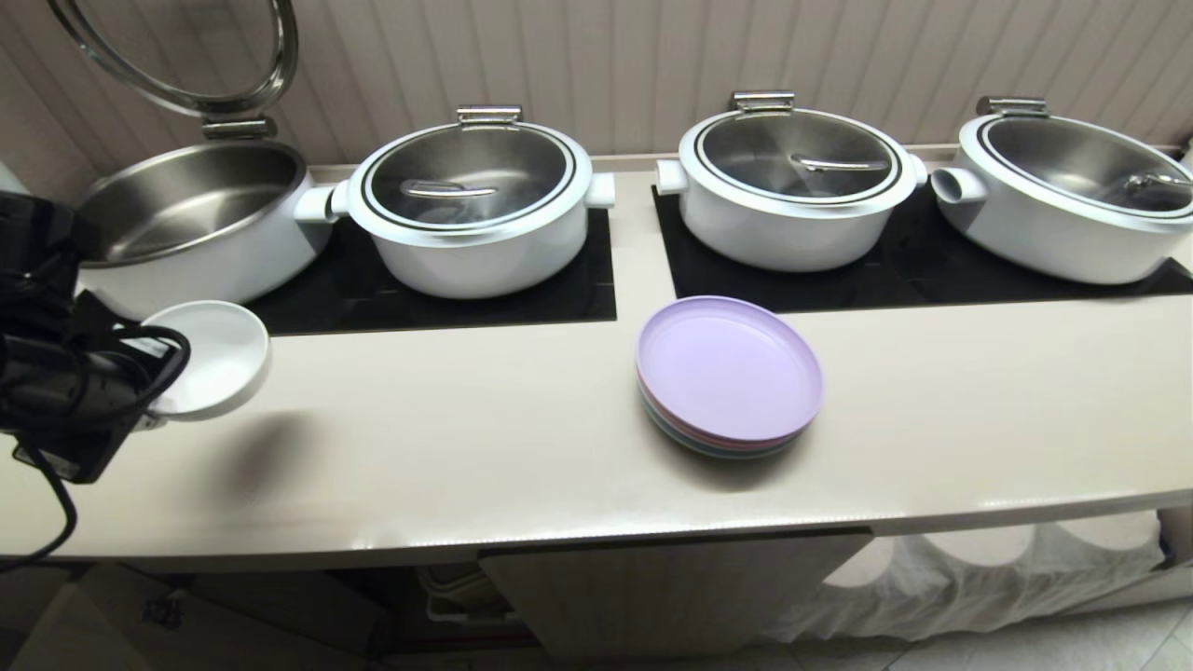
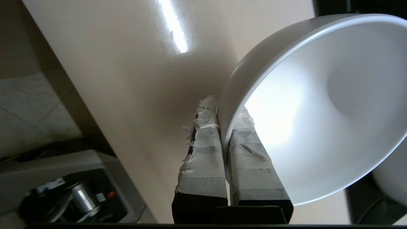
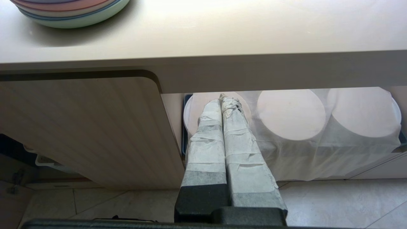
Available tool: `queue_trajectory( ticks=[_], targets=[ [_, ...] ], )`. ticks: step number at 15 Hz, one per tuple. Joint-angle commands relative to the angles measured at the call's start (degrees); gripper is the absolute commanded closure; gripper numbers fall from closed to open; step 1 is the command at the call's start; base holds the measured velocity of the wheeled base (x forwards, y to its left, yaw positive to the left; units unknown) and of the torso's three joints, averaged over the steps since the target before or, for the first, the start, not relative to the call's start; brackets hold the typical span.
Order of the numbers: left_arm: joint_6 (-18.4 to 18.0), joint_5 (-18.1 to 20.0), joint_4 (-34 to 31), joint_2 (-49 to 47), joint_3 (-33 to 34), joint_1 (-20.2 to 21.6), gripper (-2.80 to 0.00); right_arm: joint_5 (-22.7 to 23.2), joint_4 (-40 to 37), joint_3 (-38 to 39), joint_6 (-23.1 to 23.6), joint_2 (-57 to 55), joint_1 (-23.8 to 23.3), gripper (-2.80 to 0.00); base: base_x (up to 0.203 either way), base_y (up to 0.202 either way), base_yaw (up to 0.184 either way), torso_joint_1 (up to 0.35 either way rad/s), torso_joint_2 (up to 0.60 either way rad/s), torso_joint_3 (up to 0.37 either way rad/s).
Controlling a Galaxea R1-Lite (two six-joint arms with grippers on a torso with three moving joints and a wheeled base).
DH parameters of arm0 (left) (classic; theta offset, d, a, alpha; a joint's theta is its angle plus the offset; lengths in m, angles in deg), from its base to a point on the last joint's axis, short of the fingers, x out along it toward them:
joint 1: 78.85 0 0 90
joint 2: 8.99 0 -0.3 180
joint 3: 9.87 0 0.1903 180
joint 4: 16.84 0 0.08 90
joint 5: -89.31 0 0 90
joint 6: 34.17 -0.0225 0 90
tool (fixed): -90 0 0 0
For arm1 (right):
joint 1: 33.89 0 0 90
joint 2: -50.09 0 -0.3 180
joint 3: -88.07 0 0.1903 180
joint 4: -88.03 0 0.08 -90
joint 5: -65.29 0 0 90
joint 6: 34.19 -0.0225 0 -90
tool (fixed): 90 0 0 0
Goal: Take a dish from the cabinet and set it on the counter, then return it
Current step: Place it on the table
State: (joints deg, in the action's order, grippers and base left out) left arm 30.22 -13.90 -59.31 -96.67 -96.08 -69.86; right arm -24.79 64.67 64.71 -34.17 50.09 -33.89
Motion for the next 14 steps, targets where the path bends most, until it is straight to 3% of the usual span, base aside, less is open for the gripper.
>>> queue_trajectory(
  ticks=[1,5,9,11,14],
  targets=[
    [2.9,0.0,2.5,0.0,-0.1,3.4,0.0,0.0,0.0,0.0,0.0,0.0,0.0,0.0,0.0,0.0,0.0,0.0,0.0,0.0],
    [5.8,-0.6,8.1,-2.6,-0.3,10.0,0.0,0.0,0.0,0.0,0.0,0.0,0.1,0.0,0.0,0.0,0.0,0.0,0.0,0.0],
    [6.5,-2.1,8.0,-5.0,-0.4,14.8,0.0,0.0,0.0,0.0,0.0,0.0,0.0,0.0,0.0,0.0,0.0,0.0,0.0,0.0],
    [6.9,-2.0,4.8,-6.1,-0.9,16.3,0.0,0.0,0.0,0.0,0.0,0.0,0.0,0.0,0.0,0.0,0.0,0.0,0.0,0.0],
    [12.7,-1.4,-1.2,-8.5,-4.7,16.2,0.0,0.0,0.0,0.0,0.0,0.0,0.0,0.0,0.0,0.0,0.0,0.0,0.0,0.0]
  ],
)
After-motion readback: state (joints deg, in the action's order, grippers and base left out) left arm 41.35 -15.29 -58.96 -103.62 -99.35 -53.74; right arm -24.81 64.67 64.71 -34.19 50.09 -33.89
